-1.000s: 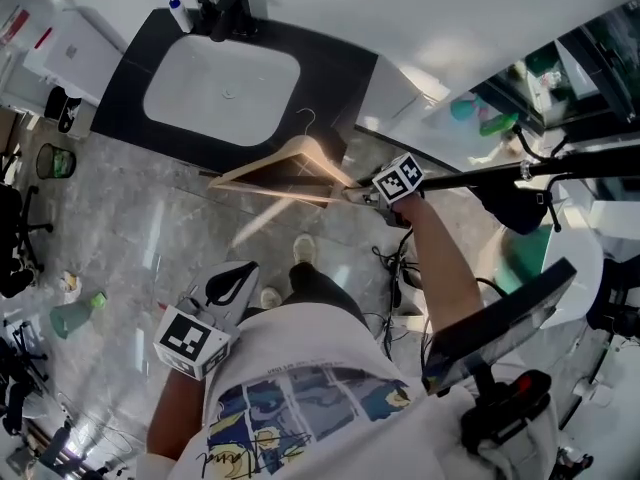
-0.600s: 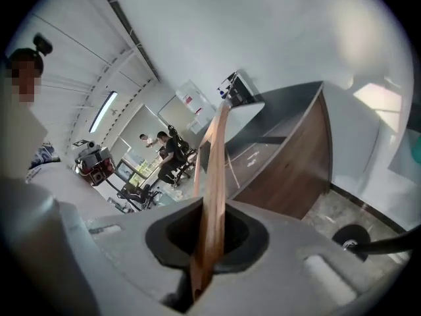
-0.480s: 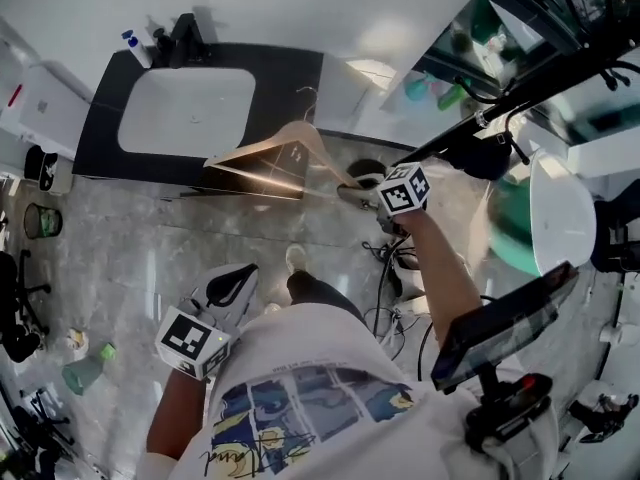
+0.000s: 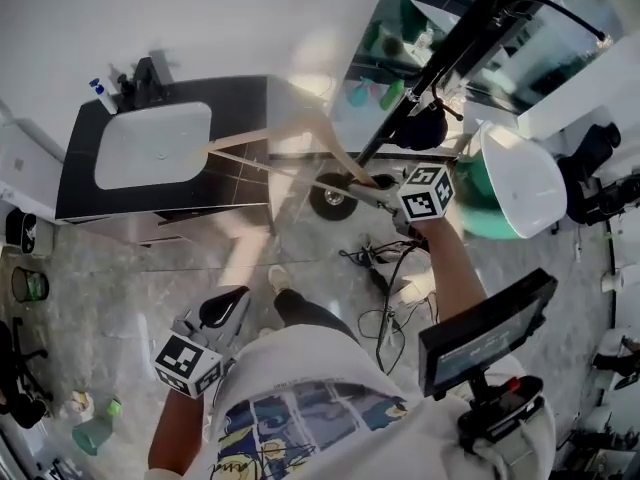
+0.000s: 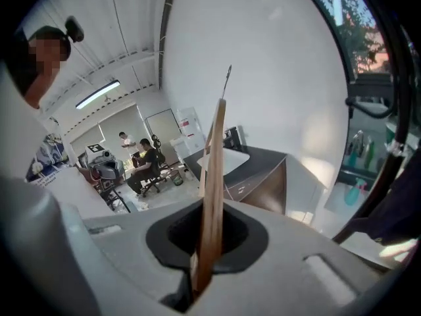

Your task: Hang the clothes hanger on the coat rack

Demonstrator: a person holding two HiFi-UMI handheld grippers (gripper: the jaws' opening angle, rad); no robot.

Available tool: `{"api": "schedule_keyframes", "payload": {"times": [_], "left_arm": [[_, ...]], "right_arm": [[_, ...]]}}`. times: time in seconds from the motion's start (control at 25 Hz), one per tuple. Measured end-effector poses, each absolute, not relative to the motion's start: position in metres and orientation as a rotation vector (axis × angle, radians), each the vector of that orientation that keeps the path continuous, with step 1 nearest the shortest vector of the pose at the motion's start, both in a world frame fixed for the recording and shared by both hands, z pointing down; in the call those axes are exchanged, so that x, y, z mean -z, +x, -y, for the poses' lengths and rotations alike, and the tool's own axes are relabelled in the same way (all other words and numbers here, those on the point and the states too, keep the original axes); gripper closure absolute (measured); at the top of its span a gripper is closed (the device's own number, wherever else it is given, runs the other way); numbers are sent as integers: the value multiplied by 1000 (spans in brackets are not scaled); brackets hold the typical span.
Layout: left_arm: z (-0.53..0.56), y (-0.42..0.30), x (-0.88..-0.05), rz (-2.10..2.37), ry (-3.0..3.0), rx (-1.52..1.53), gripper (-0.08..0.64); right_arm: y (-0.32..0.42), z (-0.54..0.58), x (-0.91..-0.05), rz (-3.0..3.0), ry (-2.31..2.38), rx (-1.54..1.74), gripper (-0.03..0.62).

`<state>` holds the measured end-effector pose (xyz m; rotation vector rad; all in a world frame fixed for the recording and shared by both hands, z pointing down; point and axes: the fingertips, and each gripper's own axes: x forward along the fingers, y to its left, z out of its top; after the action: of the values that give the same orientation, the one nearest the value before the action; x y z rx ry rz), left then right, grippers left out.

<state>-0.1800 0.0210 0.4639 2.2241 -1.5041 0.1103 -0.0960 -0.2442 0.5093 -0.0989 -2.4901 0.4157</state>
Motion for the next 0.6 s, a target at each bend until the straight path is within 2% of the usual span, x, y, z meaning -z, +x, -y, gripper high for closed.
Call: {"api": "schedule_keyframes", "payload": {"times": [0.6], "left_arm": [[-62,-111,-451,1344,2405,-83,558]], "right_arm": [[48,257,-337,2618,281,-174,589]]}}
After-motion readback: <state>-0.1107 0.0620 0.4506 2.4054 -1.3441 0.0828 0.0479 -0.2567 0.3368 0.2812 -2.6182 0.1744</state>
